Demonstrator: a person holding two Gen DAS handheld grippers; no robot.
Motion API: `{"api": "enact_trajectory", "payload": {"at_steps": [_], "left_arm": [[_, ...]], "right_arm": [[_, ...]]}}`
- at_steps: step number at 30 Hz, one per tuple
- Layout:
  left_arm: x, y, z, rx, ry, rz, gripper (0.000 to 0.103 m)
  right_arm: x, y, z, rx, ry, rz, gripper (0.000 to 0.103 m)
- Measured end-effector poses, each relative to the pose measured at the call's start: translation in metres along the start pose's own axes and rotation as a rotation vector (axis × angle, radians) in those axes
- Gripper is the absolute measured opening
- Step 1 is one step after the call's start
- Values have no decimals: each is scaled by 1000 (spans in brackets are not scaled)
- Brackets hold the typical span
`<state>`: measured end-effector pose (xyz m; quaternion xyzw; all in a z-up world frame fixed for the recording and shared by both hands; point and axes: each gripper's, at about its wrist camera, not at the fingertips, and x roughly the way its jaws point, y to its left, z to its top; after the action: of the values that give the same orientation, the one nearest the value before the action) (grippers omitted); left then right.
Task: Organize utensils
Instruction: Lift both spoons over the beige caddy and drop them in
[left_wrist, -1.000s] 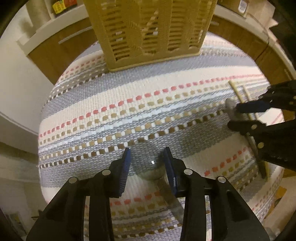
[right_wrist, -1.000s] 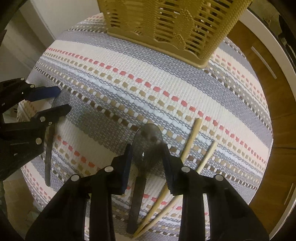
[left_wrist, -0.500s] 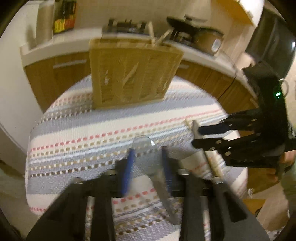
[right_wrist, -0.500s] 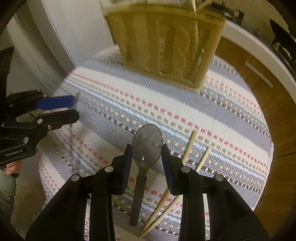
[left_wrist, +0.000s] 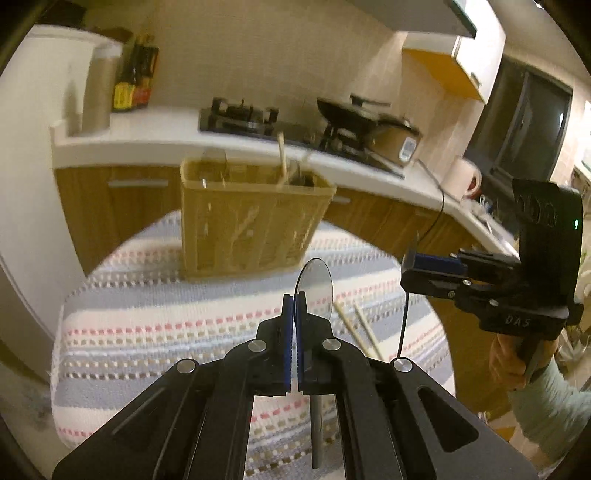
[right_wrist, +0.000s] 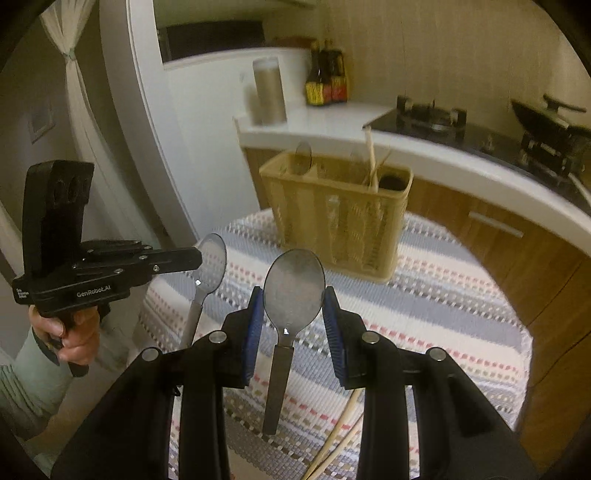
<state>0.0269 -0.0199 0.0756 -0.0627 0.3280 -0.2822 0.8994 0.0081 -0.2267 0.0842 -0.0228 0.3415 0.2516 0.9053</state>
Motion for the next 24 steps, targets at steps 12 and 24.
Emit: {"api": "enact_trajectory", "payload": {"at_steps": [12, 24], "left_arm": [[-27, -27, 91, 84, -320, 74, 0], [18, -12, 154, 110, -484, 115, 0]], "right_arm": [[-29, -2, 81, -34, -287, -176, 29], [25, -52, 142, -15, -376, -331, 29]]}}
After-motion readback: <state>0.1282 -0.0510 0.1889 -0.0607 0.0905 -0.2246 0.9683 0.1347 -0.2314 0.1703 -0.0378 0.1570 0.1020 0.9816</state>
